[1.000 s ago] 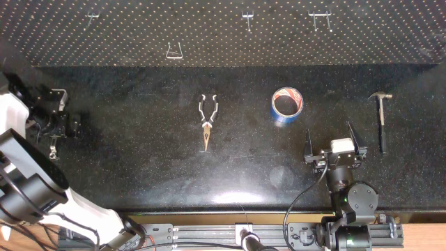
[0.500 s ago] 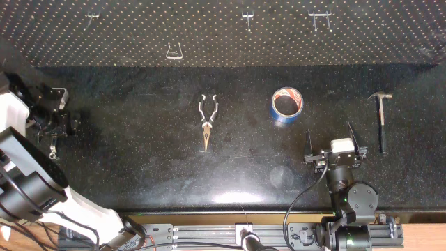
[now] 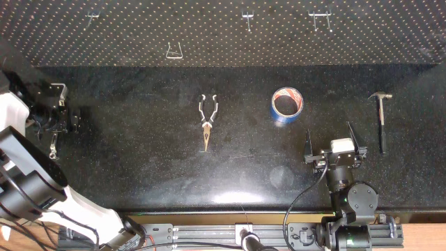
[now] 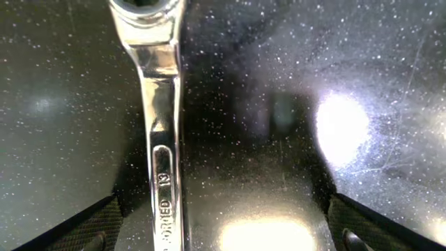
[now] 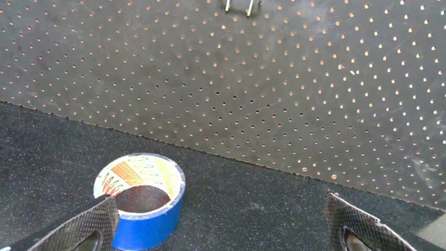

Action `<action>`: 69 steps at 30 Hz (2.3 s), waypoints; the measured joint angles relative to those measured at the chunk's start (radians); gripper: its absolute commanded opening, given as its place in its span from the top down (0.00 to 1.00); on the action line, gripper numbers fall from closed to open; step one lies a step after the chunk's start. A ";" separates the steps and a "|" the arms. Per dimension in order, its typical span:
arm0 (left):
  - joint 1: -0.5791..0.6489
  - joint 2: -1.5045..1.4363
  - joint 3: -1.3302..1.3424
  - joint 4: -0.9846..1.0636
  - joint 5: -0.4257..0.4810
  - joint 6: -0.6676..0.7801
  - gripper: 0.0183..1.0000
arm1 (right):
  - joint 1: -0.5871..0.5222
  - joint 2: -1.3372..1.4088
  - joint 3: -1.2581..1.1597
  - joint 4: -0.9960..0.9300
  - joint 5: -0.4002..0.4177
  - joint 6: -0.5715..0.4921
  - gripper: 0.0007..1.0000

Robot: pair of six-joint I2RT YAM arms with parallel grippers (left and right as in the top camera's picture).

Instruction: Place Tools Onto Pegboard

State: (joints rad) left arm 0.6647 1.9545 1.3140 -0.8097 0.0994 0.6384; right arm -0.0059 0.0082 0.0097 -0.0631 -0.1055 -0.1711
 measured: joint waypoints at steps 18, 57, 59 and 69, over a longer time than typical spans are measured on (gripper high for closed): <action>0.026 0.011 0.013 0.007 0.017 -0.015 0.16 | 0.000 0.000 0.000 0.000 0.000 0.000 0.04; 0.014 -0.259 0.015 -0.006 0.025 -0.095 0.99 | 0.000 0.000 0.000 0.000 0.000 0.000 0.04; 0.000 -0.306 0.013 -0.011 0.025 -0.095 0.99 | 0.000 0.000 0.000 0.000 0.000 0.000 0.04; -0.094 -0.673 -0.289 0.199 0.025 -0.178 0.99 | 0.000 0.000 0.000 0.000 0.000 0.000 0.04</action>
State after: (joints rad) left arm 0.5709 1.2819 1.0252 -0.6109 0.1246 0.4603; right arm -0.0059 0.0082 0.0097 -0.0631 -0.1055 -0.1711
